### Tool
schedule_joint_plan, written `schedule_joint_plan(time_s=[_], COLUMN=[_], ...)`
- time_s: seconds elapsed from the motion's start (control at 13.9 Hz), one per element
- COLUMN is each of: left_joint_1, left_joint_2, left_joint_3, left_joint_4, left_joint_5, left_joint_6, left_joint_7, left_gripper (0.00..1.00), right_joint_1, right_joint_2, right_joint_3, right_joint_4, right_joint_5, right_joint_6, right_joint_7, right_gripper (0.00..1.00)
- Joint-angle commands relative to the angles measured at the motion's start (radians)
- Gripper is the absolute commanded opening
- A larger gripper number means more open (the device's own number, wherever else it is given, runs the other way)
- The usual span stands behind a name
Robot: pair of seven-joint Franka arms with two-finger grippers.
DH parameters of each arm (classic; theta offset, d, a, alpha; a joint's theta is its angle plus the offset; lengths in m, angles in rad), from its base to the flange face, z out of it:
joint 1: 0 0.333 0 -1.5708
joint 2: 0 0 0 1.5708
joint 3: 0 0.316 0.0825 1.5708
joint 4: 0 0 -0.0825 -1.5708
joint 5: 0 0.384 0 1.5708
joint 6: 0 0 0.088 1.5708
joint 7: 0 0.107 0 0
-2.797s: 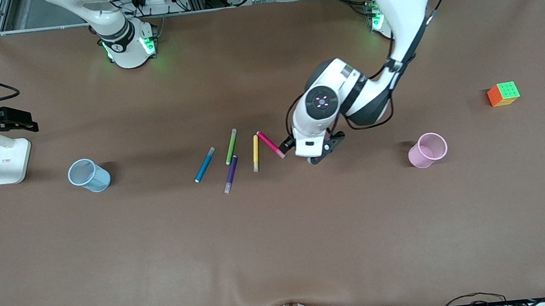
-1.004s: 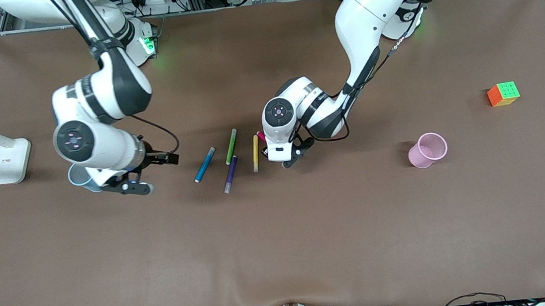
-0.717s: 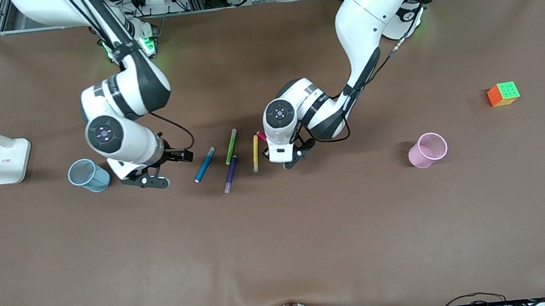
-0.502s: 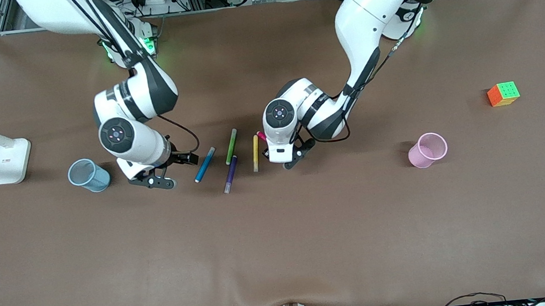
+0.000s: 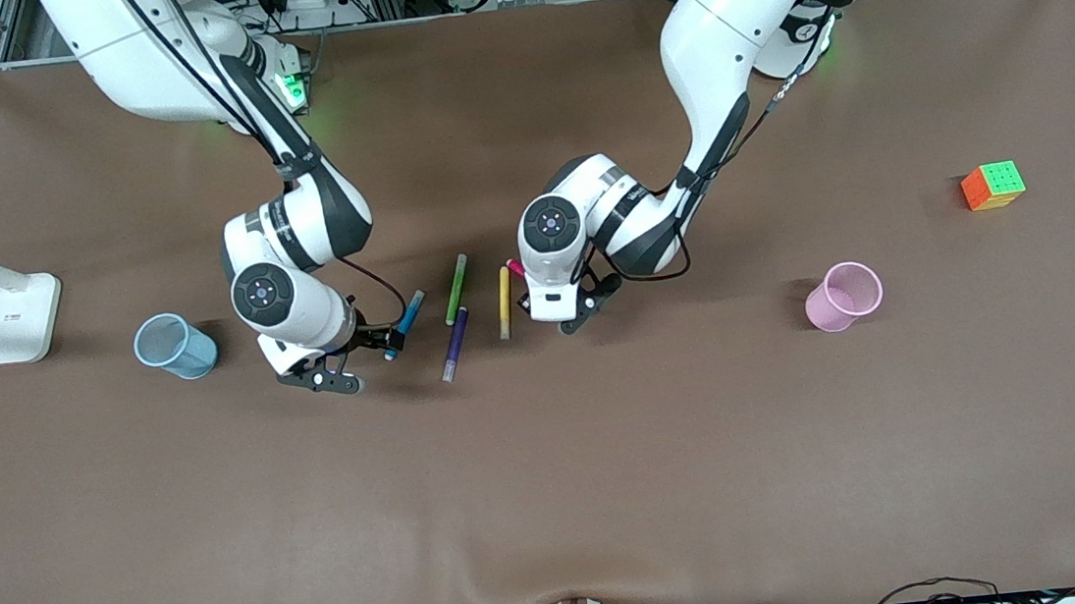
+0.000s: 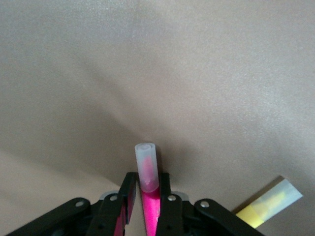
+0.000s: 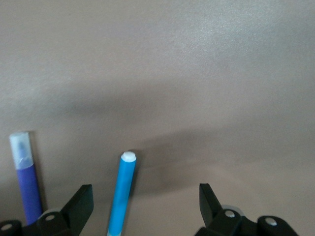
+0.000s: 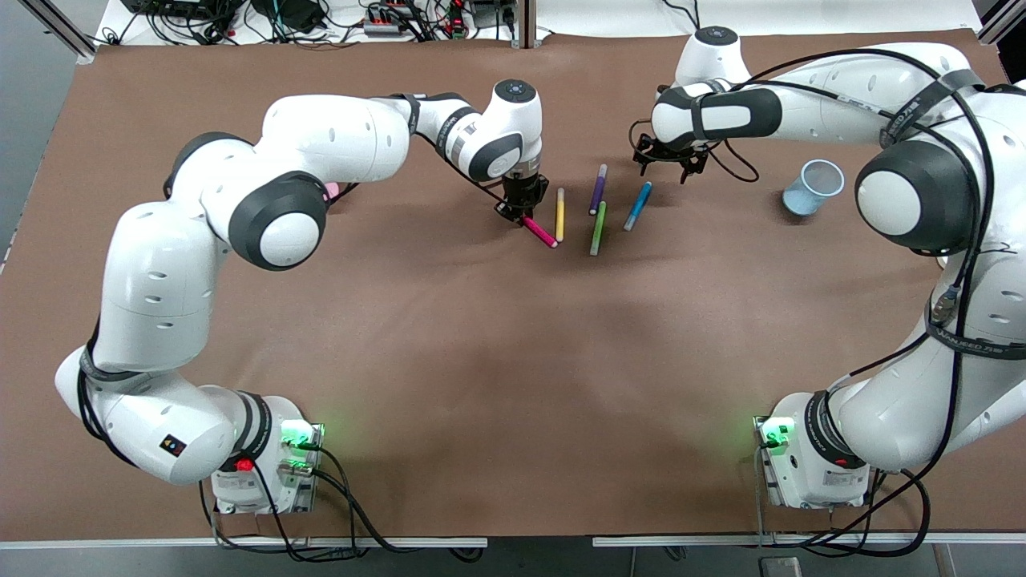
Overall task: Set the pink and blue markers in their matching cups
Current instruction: 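Lift the pink marker with the left gripper while the right gripper grasps the blue marker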
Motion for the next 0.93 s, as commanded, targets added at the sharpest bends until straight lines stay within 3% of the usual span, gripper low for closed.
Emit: schedule_joint_plan(time_s=[0.0, 0.72, 0.86], left_joint_1=[-0.013, 0.073, 0.076], left_joint_2=[0.017, -0.069, -0.090], left_joint_3=[0.011, 0.011, 0.013], left_joint_4=[0.021, 0.019, 0.018], left_joint_5=[0.020, 0.041, 0.049], left_joint_6=[0.001, -0.020, -0.054], left_joint_7=[-0.022, -0.002, 0.004], left_gripper=[0.22, 0.17, 0.15], right_joint_1=[-0.006, 0.020, 0.026], right_joint_2=[0.058, 0.135, 0.135], right_joint_3=[0.003, 0.003, 0.003], right_joint_4=[0.054, 0.101, 0.102], right_joint_5=[0.044, 0.077, 0.077], right_joint_6=[-0.003, 0.008, 0.006], right_joint_7=[0.033, 0.149, 0.151], right_gripper=[0.82, 0.58, 0.44])
